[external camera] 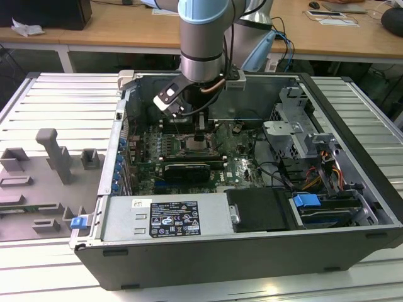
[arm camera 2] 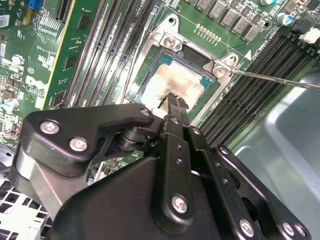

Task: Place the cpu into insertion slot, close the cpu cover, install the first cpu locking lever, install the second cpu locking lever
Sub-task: 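Close the cpu cover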

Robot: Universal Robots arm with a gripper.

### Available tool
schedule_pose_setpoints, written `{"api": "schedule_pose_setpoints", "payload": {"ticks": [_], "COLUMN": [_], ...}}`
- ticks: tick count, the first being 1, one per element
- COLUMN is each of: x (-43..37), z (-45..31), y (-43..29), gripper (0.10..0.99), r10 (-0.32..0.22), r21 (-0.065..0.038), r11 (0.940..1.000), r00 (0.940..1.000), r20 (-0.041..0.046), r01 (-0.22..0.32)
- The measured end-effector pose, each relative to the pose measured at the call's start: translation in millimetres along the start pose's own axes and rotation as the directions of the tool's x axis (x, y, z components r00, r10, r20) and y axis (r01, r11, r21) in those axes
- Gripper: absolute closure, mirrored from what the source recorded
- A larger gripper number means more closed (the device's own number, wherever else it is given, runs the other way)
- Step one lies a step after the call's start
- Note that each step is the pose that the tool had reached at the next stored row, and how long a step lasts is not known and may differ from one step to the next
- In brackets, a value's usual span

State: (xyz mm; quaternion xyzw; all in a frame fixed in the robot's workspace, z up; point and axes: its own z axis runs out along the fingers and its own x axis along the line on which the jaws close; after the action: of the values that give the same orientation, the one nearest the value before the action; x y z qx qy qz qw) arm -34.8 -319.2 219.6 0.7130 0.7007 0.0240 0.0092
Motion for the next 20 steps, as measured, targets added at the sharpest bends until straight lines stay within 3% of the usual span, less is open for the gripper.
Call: {"api": "schedule_pose_setpoints", "payload": {"ticks": [20], "x": [0.2], "z": [-10.2], "y": [1.1], "gripper": [0.976], "r10": [0.000], "r21": [0.000], "r11": [1.0000], "r00": [1.0000], "r20": [-0.0001], "r01": [0.000]}}
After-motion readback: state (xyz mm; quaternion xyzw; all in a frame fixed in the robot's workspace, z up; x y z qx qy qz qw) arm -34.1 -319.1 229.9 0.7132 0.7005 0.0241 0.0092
